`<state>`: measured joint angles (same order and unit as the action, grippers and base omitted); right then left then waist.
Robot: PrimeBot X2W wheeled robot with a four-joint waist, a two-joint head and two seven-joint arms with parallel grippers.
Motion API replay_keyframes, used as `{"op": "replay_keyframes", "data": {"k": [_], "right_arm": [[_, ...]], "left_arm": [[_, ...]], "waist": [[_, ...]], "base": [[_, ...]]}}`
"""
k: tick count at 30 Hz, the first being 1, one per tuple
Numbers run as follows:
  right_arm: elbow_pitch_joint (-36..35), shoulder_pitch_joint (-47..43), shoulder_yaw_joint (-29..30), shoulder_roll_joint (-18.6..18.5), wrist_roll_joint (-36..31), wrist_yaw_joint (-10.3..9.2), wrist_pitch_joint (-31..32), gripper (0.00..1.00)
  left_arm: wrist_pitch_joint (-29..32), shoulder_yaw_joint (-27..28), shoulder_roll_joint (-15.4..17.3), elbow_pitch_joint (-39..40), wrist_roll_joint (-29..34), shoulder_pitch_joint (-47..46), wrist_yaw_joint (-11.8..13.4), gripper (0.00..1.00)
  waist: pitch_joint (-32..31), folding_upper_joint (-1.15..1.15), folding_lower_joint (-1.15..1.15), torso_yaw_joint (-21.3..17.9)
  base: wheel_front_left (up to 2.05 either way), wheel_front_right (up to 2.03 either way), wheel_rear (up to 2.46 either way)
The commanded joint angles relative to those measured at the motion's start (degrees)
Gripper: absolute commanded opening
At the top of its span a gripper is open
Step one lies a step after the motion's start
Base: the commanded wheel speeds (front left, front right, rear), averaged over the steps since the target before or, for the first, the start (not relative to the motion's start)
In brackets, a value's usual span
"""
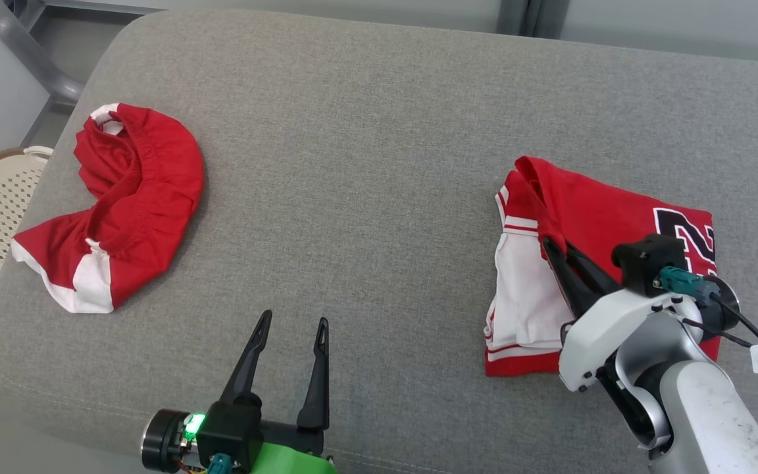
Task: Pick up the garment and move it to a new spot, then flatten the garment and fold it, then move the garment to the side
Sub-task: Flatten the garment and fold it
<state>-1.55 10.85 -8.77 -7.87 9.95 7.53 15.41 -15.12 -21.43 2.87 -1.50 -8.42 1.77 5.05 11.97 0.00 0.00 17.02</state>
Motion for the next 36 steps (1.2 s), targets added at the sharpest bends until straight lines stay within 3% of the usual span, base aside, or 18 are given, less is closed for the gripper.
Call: {"op": "replay_keyframes", "data": {"k": [1,7,8,9,16,21,28,32,36], "right_arm": [[0.50,-0.30,-0.44,0.27,0.40,-0.09,0.04,0.00],[2.63,0.64,-2.27,1.45,1.34,-0.09,-0.36,0.00],[2.91,0.91,-2.39,1.67,1.66,-0.09,-0.60,0.36],[3.06,1.15,-2.40,1.93,2.02,-0.09,-1.05,1.00],[1.95,3.49,0.12,2.95,3.04,-0.09,-8.26,1.00],[3.82,4.60,1.44,1.12,2.42,-0.04,-16.23,1.00],[15.08,5.01,0.43,-2.93,4.37,-0.06,-28.16,1.00],[19.87,5.14,-2.39,-4.19,5.32,-0.08,-30.50,1.00],[18.11,2.51,0.73,-2.93,4.22,-0.09,-30.59,1.00]], "left_arm": [[-0.02,-0.06,0.06,0.06,-0.53,0.15,0.19,1.00],[-0.02,-0.34,0.06,0.31,-0.66,-0.43,0.49,1.00],[-0.02,-0.33,0.06,0.28,-0.65,-0.58,0.49,1.00],[-0.02,-0.30,0.07,0.25,-0.57,-0.72,0.46,1.00],[-0.02,0.74,0.07,0.20,0.61,-1.13,0.09,1.00],[-0.02,2.31,0.07,0.27,1.58,-0.69,-0.27,1.00],[-0.02,5.99,0.08,0.36,2.30,0.45,-0.54,1.00],[-0.02,7.95,0.07,0.67,2.47,1.63,-0.81,1.00],[-0.02,9.40,0.07,1.30,2.75,3.07,-1.65,1.00]], "waist": [[0.04,0.00,0.00,0.12],[0.70,0.00,0.00,-0.22],[0.86,0.00,0.00,-0.37],[0.99,0.00,0.00,-0.53],[0.97,0.00,0.00,-3.84],[-0.16,0.00,0.00,-8.33],[-3.00,0.00,0.00,-14.97],[-4.77,0.00,0.00,-17.58],[-6.59,0.00,0.00,-19.52]], "base": [[0.00,0.00,0.00],[0.00,0.00,0.00],[0.00,0.00,0.00],[0.00,0.00,0.00],[0.00,0.00,0.00],[0.00,0.00,0.00],[0.00,0.00,0.00],[0.00,0.00,0.00],[0.00,0.00,0.00]]}}
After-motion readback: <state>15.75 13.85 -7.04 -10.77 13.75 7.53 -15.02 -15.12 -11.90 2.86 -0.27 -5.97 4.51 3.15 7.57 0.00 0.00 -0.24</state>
